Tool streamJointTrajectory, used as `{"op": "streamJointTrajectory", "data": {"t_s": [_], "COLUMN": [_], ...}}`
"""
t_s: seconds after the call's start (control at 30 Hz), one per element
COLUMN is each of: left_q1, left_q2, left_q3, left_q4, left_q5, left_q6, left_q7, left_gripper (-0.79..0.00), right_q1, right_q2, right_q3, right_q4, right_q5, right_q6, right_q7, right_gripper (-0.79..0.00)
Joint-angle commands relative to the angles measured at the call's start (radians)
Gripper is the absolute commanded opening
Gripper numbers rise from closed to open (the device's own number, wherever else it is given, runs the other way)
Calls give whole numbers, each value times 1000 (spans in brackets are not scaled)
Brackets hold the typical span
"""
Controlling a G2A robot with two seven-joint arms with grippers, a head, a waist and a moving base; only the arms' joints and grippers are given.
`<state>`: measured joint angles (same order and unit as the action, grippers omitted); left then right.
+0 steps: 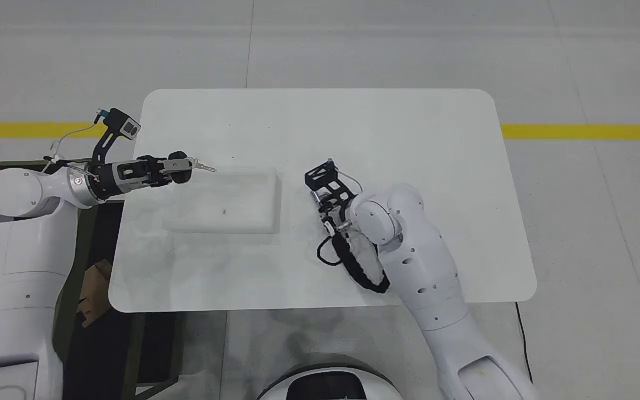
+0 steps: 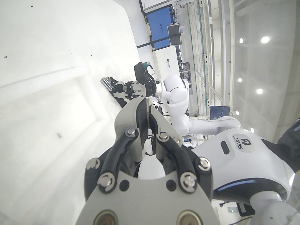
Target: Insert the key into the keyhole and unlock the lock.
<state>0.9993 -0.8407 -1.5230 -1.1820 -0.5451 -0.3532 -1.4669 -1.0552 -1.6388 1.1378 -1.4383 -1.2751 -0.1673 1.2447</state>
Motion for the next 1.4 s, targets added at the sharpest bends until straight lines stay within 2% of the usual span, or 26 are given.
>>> {"op": "streamJointTrajectory", "data": {"t_s": [0.0, 0.2, 0.37, 0.63, 0.67, 0.73, 0.83, 0.9, 0.97, 1.07, 1.23, 1.37], "left_q1": [0, 0, 0, 0, 0, 52, 110, 125, 124, 96, 42, 38], "left_q2": [0, 0, 0, 0, 0, -3, -22, -37, -60, -88, -128, -130], "left_q3": [0, 0, 0, 0, 0, -15, 8, 47, 112, 193, 282, 284], "left_q4": [0, 0, 0, 0, 0, -63, -142, -162, -152, -120, -78, -75], "left_q5": [0, 0, 0, 0, 0, -56, -216, -306, -420, -474, -511, -510], "left_q6": [0, 0, 0, 0, 0, -15, -19, -22, -3, 22, 83, 83], "left_q7": [0, 0, 0, 0, 0, 61, 138, 161, 202, 228, 261, 264], "left_gripper": [-785, -785, -785, -785, -785, -785, -785, -785, -785, -785, -785, -785], "right_q1": [-2, -58, -131, -133, -149, -234, -260, -246, -217, -166, -86, -76], "right_q2": [-2, 7, 24, 26, 26, 27, 33, 39, 46, 56, 79, 87], "right_q3": [3, 115, 245, 251, 250, 277, 328, 350, 365, 375, 344, 343], "right_q4": [1, -153, -287, -293, -304, -347, -284, -229, -131, -3, 117, 120], "right_q5": [-6, 111, 310, 307, 317, 437, 671, 803, 1017, 1279, 1501, 1506], "right_q6": [1, -36, -70, -76, -79, -116, -207, -270, -340, -382, -348, -350], "right_q7": [1, 21, 58, 55, 41, -85, -167, -157, -123, -31, 61, 58], "right_gripper": [-785, -785, -785, -785, -785, -785, -785, -785, -785, -785, -785, -785]}}
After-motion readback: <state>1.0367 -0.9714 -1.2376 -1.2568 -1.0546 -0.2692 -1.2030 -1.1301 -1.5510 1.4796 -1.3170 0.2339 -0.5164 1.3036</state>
